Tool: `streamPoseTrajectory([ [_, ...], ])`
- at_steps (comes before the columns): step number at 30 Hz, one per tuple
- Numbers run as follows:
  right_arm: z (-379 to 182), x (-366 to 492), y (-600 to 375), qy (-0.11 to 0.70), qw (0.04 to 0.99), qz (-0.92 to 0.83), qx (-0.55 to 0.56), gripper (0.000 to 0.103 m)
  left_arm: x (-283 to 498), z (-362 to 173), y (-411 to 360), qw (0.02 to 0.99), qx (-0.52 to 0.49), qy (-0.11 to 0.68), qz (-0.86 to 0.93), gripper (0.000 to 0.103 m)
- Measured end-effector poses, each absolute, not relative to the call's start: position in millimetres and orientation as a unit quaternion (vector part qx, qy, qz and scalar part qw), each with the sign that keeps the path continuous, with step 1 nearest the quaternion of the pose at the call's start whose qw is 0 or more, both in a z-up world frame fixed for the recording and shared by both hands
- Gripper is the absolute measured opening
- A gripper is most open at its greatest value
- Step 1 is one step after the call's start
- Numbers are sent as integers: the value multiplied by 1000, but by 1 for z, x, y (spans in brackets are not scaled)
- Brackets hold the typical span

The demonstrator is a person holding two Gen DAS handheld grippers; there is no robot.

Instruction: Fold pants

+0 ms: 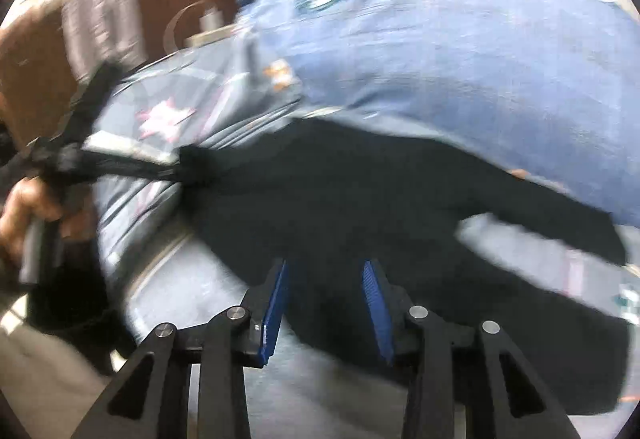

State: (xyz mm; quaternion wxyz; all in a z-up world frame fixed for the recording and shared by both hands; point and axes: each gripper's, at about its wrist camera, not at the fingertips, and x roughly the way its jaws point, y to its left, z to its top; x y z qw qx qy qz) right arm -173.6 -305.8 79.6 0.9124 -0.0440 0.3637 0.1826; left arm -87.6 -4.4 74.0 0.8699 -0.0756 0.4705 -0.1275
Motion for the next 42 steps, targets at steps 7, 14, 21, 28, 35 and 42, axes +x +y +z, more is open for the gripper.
streamPoseTrajectory([
  [7, 60, -142, -368, 398, 915, 68, -16, 37, -79, 85, -17, 873, -90, 457, -147, 44],
  [14, 24, -105, -365, 446, 891, -6, -85, 37, -64, 44, -44, 856, -79, 491, -142, 60],
  [21, 42, -101, -391, 422, 905, 46, -1, 41, -44, 49, -42, 856, -82, 484, -161, 61],
  [28, 73, -30, -356, 377, 893, 221, -105, 49, 29, 66, -51, 848, -70, 481, -212, 83],
  [35, 59, 52, -333, 412, 846, 291, -173, 49, 108, 59, -72, 809, 29, 513, -285, 83],
  [42, 25, 101, -335, 456, 805, 330, -185, 50, 147, 30, -96, 768, 131, 537, -323, 83],
])
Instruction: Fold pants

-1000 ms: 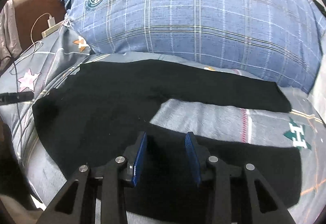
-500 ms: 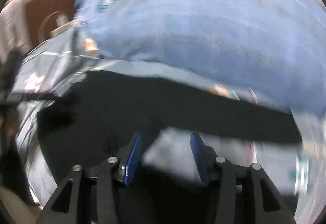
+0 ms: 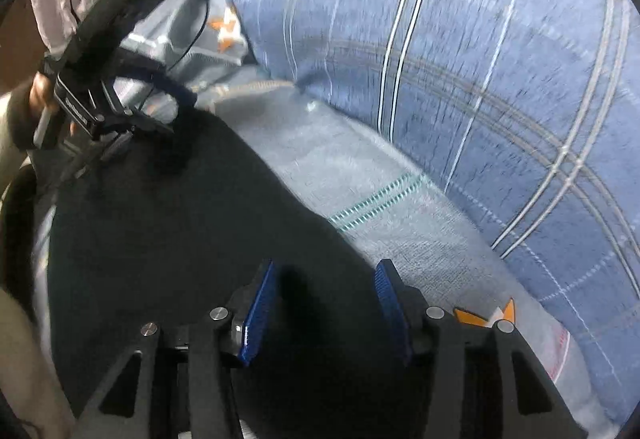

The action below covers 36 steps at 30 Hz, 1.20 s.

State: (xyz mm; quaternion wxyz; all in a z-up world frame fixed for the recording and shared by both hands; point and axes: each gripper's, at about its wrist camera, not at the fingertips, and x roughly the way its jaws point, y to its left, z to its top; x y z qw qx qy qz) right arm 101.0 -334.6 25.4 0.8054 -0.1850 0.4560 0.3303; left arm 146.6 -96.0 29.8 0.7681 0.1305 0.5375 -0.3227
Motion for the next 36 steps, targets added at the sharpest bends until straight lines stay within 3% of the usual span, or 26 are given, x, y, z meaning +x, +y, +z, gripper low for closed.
streamPoseTrajectory([
  [7, 6, 125, -339, 474, 801, 335, -149, 60, 153, 14, -120, 737, 195, 538, -361, 83],
  [8, 7, 124, -339, 471, 802, 337, -145, 49, 153, 14, -121, 735, 192, 537, -366, 75],
  [9, 9, 119, -334, 464, 804, 340, -150, 30, 154, 15, -121, 739, 179, 535, -367, 65],
  [10, 11, 111, -328, 455, 808, 336, -163, 20, 153, 16, -120, 742, 172, 535, -364, 58],
  [11, 13, 100, -319, 445, 813, 325, -190, 11, 152, 19, -120, 744, 164, 536, -365, 37],
  [12, 15, 91, -310, 435, 817, 310, -217, 9, 148, 23, -118, 749, 161, 532, -361, 18],
  [14, 23, 76, -306, 420, 826, 294, -235, 7, 141, 30, -116, 761, 159, 524, -348, 13],
  [20, 87, -1, -315, 352, 873, 261, -213, 5, 78, 91, -85, 799, 115, 461, -369, 8],
  [24, 113, -89, -315, 316, 887, 276, -192, 5, -6, 121, -68, 807, 101, 419, -403, 8],
  [30, 67, -182, -312, 363, 882, 282, -106, 5, -75, 70, -56, 793, 63, 457, -398, 8],
  [36, 12, -196, -301, 403, 881, 246, -24, 5, -89, 37, -49, 796, 10, 486, -361, 8],
])
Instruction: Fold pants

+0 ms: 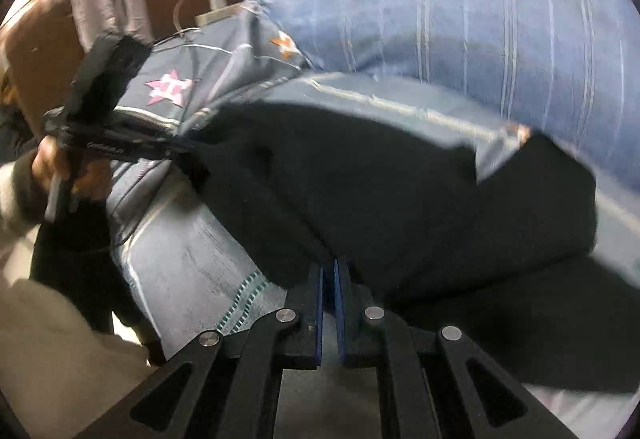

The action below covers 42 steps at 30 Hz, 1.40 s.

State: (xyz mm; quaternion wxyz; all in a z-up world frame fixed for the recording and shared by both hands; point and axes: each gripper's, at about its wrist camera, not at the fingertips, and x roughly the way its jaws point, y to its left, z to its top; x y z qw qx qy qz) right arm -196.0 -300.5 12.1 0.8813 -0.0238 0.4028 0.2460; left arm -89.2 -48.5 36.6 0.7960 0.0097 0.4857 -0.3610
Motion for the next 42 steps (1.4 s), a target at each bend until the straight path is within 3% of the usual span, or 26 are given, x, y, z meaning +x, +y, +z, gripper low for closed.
streamPoseTrajectory([
  [6, 45, -213, -302, 373, 889, 264, -13, 5, -100, 53, -43, 808, 0, 466, -361, 8],
  [10, 15, -204, -295, 406, 879, 250, -23, 5, -98, 34, -40, 803, 0, 490, -341, 10],
  [13, 6, -203, -299, 422, 874, 242, -10, 9, -104, 38, -32, 801, -12, 498, -333, 20],
  [14, 13, -205, -304, 416, 875, 247, -1, 13, -108, 45, -28, 805, -8, 494, -328, 28],
  [15, 24, -208, -309, 408, 878, 250, 5, 25, -112, 51, -26, 809, -4, 490, -326, 36],
  [17, 41, -211, -320, 394, 886, 246, 9, 40, -117, 64, -22, 816, 3, 477, -327, 38],
  [20, 69, -206, -337, 367, 902, 226, 8, 40, -119, 79, -25, 822, 8, 462, -334, 39],
  [24, 85, -158, -359, 362, 923, 133, 15, 42, -114, 92, -52, 821, 1, 443, -360, 49],
  [35, 11, 3, -392, 512, 857, -41, 29, 44, -88, 47, -135, 804, -3, 465, -370, 50],
  [37, 11, 6, -391, 489, 871, -39, 7, 38, -87, 42, -142, 799, -3, 471, -374, 50],
  [38, 10, 6, -391, 491, 870, -34, 3, 25, -87, 40, -145, 798, -2, 473, -375, 50],
  [39, 13, 6, -395, 487, 873, -17, 9, 6, -87, 39, -149, 798, -1, 473, -373, 50],
  [42, 32, -8, -409, 470, 882, -3, 22, 3, -86, 41, -149, 797, -10, 475, -373, 50],
])
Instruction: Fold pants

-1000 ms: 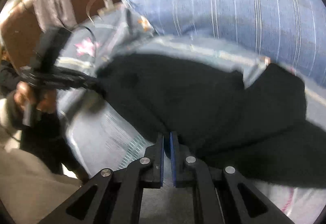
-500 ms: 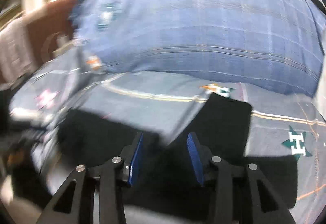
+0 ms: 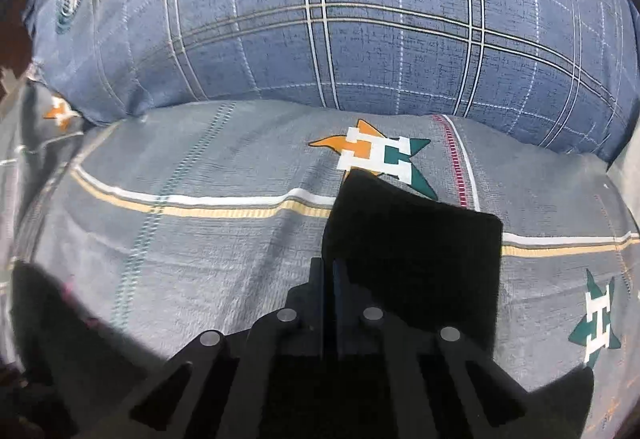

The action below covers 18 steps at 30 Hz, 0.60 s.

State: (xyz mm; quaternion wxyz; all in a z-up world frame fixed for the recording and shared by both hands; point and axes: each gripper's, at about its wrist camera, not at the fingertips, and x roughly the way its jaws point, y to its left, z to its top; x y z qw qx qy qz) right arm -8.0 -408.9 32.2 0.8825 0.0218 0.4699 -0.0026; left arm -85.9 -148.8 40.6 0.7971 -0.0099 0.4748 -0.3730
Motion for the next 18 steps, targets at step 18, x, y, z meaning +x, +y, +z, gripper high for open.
streamPoseTrajectory([
  [18, 27, -190, -541, 505, 851, -105, 95, 6, -94, 55, -169, 794, -19, 474, -380, 60],
])
